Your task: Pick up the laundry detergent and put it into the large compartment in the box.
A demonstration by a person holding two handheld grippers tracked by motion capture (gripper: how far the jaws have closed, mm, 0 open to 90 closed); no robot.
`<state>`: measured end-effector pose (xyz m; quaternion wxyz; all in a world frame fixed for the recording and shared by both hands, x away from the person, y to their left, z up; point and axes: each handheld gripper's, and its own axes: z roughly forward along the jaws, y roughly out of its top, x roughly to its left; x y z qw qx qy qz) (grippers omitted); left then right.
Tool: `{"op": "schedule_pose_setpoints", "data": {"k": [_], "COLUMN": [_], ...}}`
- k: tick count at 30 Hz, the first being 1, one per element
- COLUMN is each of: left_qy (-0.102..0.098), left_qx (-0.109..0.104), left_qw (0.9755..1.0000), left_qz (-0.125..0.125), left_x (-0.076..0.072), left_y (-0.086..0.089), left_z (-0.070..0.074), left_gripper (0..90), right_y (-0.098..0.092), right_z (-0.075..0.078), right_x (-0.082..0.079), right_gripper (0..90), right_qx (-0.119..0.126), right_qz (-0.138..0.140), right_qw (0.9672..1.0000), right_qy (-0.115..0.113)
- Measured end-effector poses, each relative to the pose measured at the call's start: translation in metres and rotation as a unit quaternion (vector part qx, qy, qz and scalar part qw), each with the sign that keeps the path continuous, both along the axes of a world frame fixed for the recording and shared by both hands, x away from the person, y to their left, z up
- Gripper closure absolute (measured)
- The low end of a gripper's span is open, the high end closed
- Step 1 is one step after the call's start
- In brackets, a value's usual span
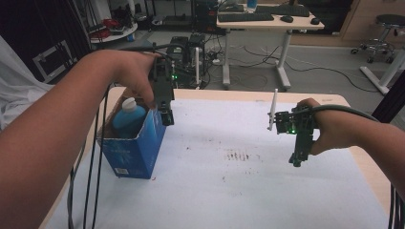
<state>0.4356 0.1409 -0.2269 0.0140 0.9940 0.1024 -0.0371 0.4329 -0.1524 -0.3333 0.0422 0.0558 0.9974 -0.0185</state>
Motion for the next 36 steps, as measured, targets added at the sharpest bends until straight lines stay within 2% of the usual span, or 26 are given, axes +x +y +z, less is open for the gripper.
{"op": "schedule_pose_setpoints", "data": {"k": [2,10,11,14,27,36], "left_qy": [0.002,0.000,-0.002,0.000,-0.003,-0.007], "left_qx": [-0.008,-0.018,-0.021,-0.030,-0.016,-0.013], "left_qw": [1.0000,0.9996,0.9992,0.9988,0.9988,0.9991], "left_qz": [-0.002,-0.022,-0.033,-0.039,-0.046,-0.038], "left_x": [0.001,0.003,0.002,0.002,0.007,0.008], "left_y": [-0.001,-0.009,-0.012,-0.014,-0.019,-0.015], "left_z": [0.001,0.015,0.020,0.021,0.014,0.014], "left_gripper": [1.7,1.7,1.7,1.7,1.7,1.7], "right_y": [0.000,-0.002,-0.002,-0.002,0.002,0.004], "right_z": [0.000,0.002,0.004,0.005,0.005,0.004], "right_x": [0.000,-0.002,-0.002,-0.003,-0.004,-0.003], "right_gripper": [3.6,3.6,3.6,3.6,3.6,3.6], "right_qx": [-0.001,-0.004,-0.001,-0.003,-0.008,-0.009], "right_qz": [0.002,-0.005,-0.007,-0.014,-0.010,-0.012], "right_qw": [1.0000,1.0000,1.0000,0.9999,0.9999,0.9999], "right_qy": [-0.001,-0.001,-0.003,-0.006,-0.010,-0.007]}}
